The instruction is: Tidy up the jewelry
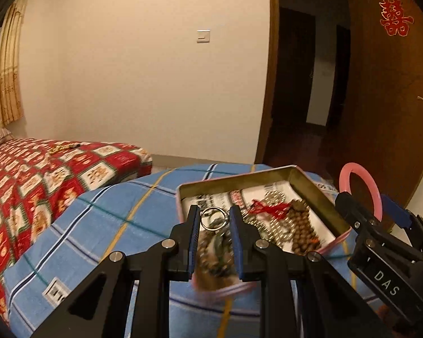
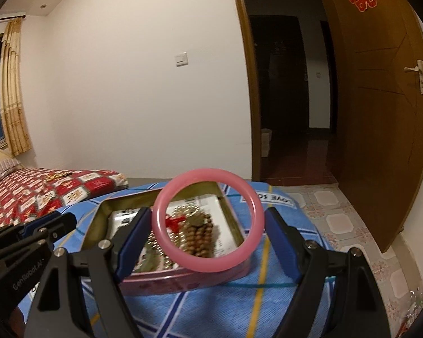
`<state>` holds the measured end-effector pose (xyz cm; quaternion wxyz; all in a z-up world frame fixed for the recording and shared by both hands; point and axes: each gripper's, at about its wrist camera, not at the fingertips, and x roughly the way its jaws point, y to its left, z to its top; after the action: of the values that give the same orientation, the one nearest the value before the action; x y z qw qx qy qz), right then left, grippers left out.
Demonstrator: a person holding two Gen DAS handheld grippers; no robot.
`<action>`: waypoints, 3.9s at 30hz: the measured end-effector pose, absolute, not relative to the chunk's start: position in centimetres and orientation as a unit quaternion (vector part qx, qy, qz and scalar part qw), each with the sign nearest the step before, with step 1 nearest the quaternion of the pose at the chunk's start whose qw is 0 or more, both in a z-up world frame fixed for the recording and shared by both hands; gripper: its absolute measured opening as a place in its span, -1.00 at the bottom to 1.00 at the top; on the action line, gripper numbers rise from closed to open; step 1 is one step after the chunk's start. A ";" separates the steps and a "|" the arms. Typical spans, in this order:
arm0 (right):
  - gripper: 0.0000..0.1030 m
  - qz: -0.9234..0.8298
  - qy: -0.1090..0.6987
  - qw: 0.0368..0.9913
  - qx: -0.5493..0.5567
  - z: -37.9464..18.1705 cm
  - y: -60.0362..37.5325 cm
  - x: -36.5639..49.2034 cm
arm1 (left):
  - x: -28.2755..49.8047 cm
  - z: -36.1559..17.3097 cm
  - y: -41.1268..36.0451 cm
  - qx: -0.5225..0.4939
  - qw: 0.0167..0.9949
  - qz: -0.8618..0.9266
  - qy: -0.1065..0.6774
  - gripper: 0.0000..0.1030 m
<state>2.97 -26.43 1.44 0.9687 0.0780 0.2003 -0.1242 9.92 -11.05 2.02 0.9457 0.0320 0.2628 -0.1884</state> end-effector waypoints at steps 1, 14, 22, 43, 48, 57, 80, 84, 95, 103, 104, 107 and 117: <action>0.61 -0.127 0.200 0.968 0.080 1.5 -26.7 3.1 | 10.2 2.0 -11.4 0.030 0.945 -0.191 0.263 -0.59; 0.61 -0.154 0.201 0.965 0.073 1.5 -28.6 5.2 | 14.1 1.0 -13.5 0.009 0.941 -0.200 0.272 -0.59; 0.61 -0.146 0.203 0.966 0.063 1.5 -28.0 7.9 | 15.2 0.3 -13.9 0.003 0.937 -0.199 0.286 -0.59; 0.62 -0.100 0.248 0.961 0.069 0.6 -27.5 11.5 | 17.5 -1.9 -13.9 0.019 0.927 -0.185 0.326 -0.59; 0.62 -0.086 0.285 0.953 0.065 -0.4 -27.2 12.6 | 17.6 -2.4 -14.2 0.027 0.923 -0.187 0.336 -0.59; 0.62 -0.074 0.292 0.952 0.053 -0.3 -27.1 12.4 | 17.4 -2.6 -14.9 0.043 0.918 -0.189 0.345 -0.59; 0.62 -0.049 0.340 0.938 0.055 -1.7 -26.0 13.8 | 17.8 -3.0 -14.7 0.103 0.916 -0.175 0.345 -0.59; 0.62 -0.050 0.338 0.938 0.055 -1.7 -26.0 13.8 | 17.8 -3.0 -14.7 0.104 0.917 -0.174 0.345 -0.59; 0.81 -0.047 0.298 0.951 0.064 -0.7 -26.1 12.6 | 17.7 -2.8 -14.7 0.084 0.917 -0.174 0.349 -0.57; 0.93 -0.087 0.249 0.962 0.066 0.3 -27.0 11.5 | 16.4 -1.8 -15.1 0.074 0.931 -0.174 0.312 0.39; 0.93 -0.090 0.245 0.963 0.066 0.3 -27.0 11.4 | 16.3 -1.7 -15.1 0.074 0.931 -0.175 0.310 0.39; 0.95 -0.097 0.234 0.965 0.073 0.5 -27.3 11.1 | 15.9 -1.7 -15.3 0.075 0.932 -0.176 0.307 0.40; 0.99 -0.138 0.194 0.968 0.074 1.0 -27.6 9.0 | 12.9 -1.0 -14.4 0.082 0.948 -0.154 0.267 0.40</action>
<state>9.01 -27.62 0.95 0.9685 0.0744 0.1936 -0.1382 12.93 -14.39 -1.04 0.9477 0.0818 0.2674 -0.1538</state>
